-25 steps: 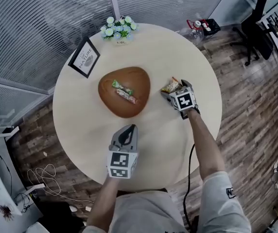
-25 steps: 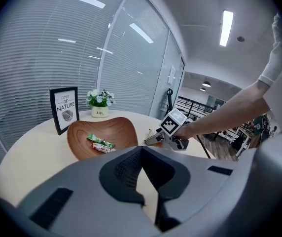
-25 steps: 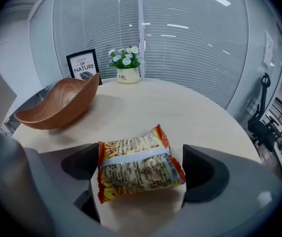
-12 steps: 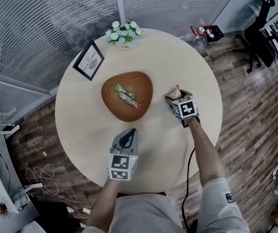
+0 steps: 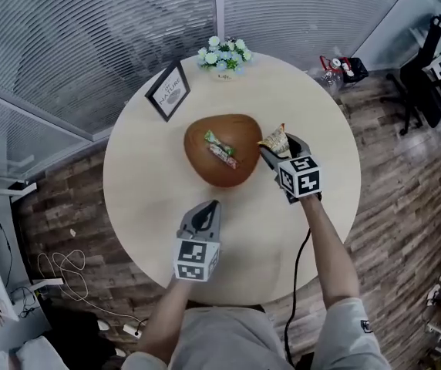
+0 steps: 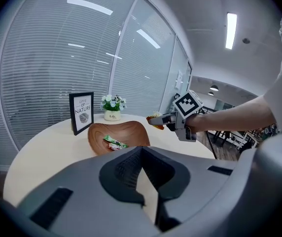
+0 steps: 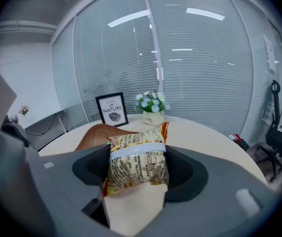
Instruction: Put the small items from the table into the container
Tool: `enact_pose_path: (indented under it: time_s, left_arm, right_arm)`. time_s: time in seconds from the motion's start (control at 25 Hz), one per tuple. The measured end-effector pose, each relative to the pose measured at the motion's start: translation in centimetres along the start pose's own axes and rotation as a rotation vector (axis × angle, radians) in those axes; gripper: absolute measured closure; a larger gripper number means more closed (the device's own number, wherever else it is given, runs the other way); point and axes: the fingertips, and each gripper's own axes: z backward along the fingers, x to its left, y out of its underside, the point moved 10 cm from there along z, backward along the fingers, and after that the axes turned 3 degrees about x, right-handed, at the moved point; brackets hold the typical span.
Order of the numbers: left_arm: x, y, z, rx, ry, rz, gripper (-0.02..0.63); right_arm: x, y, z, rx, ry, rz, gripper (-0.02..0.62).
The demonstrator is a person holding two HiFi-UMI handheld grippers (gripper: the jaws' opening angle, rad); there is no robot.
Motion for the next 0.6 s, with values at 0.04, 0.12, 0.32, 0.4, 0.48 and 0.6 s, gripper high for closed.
enact_pose_path:
  time_s: [0.04, 0.12, 0.32, 0.4, 0.48, 0.6]
  left_arm:
    - [0.3, 0.0, 0.4, -0.004, -0.006, 0.004, 0.6]
    - [1.0, 0.1, 1.2, -0.011, -0.021, 0.012, 0.6]
    - [2.0, 1.0, 3.3, -0.018, -0.063, 0.039, 0.6]
    - [2.6, 1.4, 4.0, -0.026, -0.072, 0.045, 0.6]
    - [3.2, 1.9, 4.6, -0.028, -0.082, 0.056, 0.6]
    - [4.0, 2.4, 5.3, -0.025, -0.1, 0.075, 0.6]
  right_arm:
    - [1.3, -0.9, -0.5, -0.004, -0.03, 0.019, 0.291]
    - [4.2, -1.8, -1.8, 0.024, -0.091, 0.066, 0.291]
    - [10.0, -1.6, -5.0, 0.122, -0.211, 0.222, 0.29]
    - [11.0, -1.1, -6.1, 0.153, -0.212, 0.24, 0.29]
    - [11.4, -0.6, -6.8, 0.169, -0.21, 0.229, 0.29]
    - [11.6, 0.0, -7.5, 0.194, -0.218, 0.203, 0.287]
